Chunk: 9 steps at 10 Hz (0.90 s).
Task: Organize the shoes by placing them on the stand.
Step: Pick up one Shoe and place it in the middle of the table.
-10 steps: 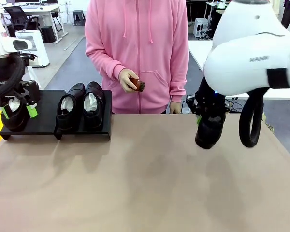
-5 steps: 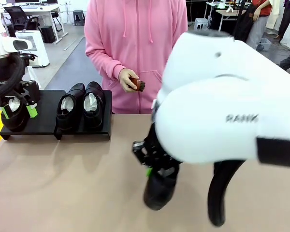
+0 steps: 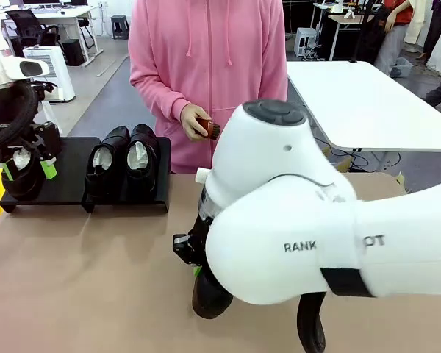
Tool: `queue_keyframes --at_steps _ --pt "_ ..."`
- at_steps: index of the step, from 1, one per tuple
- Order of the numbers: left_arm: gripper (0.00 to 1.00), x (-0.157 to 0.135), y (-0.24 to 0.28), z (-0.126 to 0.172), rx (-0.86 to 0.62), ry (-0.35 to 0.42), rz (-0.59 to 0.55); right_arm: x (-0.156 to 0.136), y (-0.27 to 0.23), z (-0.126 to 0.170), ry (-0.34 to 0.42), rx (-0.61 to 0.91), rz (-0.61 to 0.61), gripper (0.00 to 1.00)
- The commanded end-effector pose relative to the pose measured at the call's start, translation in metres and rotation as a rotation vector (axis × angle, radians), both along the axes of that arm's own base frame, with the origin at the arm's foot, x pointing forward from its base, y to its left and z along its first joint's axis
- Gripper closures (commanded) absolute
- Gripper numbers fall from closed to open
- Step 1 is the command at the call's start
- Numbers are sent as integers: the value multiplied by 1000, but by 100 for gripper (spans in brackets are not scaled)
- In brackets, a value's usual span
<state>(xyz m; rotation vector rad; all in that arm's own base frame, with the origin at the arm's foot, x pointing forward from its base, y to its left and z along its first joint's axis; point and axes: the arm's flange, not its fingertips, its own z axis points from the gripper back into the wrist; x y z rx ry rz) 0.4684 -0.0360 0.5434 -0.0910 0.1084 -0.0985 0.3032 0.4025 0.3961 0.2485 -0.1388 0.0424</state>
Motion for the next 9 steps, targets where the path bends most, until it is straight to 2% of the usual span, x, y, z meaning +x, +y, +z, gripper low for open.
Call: queue_keyframes --at_steps 1,2,3,7,8,9 --pt "24 -1 2 0 15 -3 0 13 6 -13 -27 -22 23 100" --pt "24 -1 2 0 15 -3 0 19 6 -18 -13 -28 17 100" --pt "24 -1 2 0 15 -3 0 28 5 -21 15 -22 -7 86" --pt "24 -1 2 0 15 -3 0 36 -2 -12 32 18 -37 12" --pt "24 -1 2 0 15 -3 0 36 -8 -3 67 44 -57 0" --pt "24 -1 2 0 15 -3 0 34 -16 12 108 83 -68 0"
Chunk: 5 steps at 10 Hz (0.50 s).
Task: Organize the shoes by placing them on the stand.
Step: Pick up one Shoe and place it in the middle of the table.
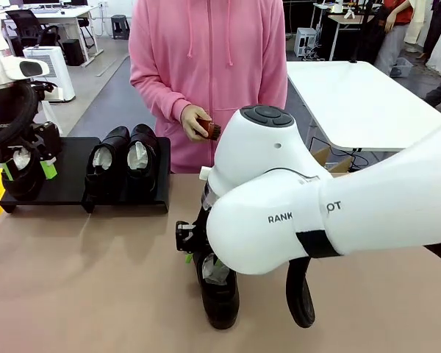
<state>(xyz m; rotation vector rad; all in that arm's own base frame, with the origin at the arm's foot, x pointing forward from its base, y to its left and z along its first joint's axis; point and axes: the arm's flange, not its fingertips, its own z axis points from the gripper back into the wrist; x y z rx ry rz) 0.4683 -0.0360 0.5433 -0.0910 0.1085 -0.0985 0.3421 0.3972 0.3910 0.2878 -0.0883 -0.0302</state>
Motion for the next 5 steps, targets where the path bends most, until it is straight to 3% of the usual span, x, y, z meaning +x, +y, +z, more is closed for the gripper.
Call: queue_keyframes --at_steps 1,3,4,5 --pt "24 -1 2 0 15 -4 0 -8 -22 36 76 86 -4 0" --pt "24 -1 2 0 15 -4 0 -10 -58 68 158 3 54 0" --pt "24 -1 2 0 15 -4 0 -5 -10 31 77 62 -5 0" --pt "24 -1 2 0 15 -4 0 -5 -10 31 77 62 -5 0"
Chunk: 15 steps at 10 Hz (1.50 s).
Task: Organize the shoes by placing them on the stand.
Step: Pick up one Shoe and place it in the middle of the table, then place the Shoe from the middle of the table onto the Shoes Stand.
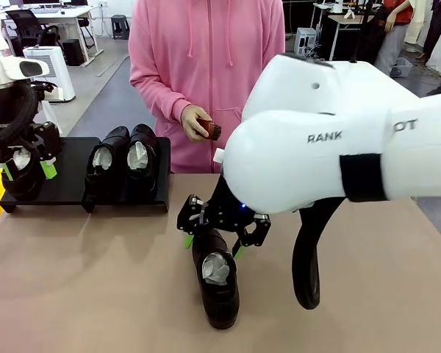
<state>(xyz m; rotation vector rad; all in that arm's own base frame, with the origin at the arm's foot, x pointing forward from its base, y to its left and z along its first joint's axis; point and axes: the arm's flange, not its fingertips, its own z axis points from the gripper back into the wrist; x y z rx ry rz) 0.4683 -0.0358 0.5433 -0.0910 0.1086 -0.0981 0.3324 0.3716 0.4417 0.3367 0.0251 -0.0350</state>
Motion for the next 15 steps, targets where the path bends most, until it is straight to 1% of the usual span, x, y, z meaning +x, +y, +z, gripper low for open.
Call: queue_keyframes --at_steps 1,7,8,9,10,11,12,13,14,15 --pt "24 -1 2 0 15 -4 0 5 15 -20 -34 10 -20 0" --pt "24 -1 2 0 15 -4 0 5 15 -20 -34 10 -20 0" --pt "24 0 0 0 0 0 0 6 12 -22 -15 18 -3 0" --pt "24 -16 -31 -29 -5 -11 -14 7 -21 -7 -12 60 -83 0" --pt "24 -44 -63 -54 29 -60 21 14 -66 5 -42 30 -236 0" --pt "24 -72 -90 -72 20 -80 63 23 -102 9 -81 -33 -349 0" --pt "24 -99 -113 -86 -12 -102 134 31 -130 10 -107 -99 -442 0" --pt "24 -121 -132 -95 -43 -113 238 41 -161 7 -90 -141 -538 0" --pt "24 -132 -143 -98 -100 -73 339 46 -183 6 -84 -168 -628 0" --pt "24 -137 -155 -97 -156 -93 397 50 -202 5 -71 -172 -729 0"
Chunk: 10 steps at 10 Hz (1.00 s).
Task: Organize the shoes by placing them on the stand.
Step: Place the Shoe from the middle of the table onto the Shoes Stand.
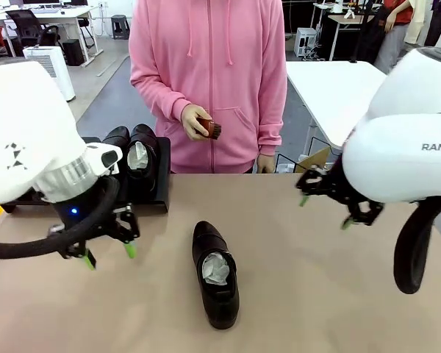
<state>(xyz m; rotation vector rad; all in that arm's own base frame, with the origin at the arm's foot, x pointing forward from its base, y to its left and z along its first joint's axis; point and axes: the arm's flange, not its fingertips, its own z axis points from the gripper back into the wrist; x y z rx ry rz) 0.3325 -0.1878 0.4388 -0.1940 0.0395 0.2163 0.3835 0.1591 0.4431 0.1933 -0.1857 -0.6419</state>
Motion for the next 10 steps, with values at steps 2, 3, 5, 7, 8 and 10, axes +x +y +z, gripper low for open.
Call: queue_keyframes --at_steps 2,3,5,7,8,10 --pt "24 -20 -46 4 -97 -122 60 -5 26 4 -12 25 98 0" --pt "24 -29 -64 3 -88 -173 21 -5 26 4 -12 25 98 0" --pt "24 -38 -101 -8 -65 -234 -62 -5 26 4 -12 25 98 0" --pt "24 -41 -128 -35 -29 -249 -106 -5 26 4 -12 25 98 0" --pt "24 -40 -134 -47 -12 -229 -111 -5 26 4 -12 25 98 0" --pt "24 -37 -144 -68 -15 -210 -98 -5 26 4 -12 25 98 0"
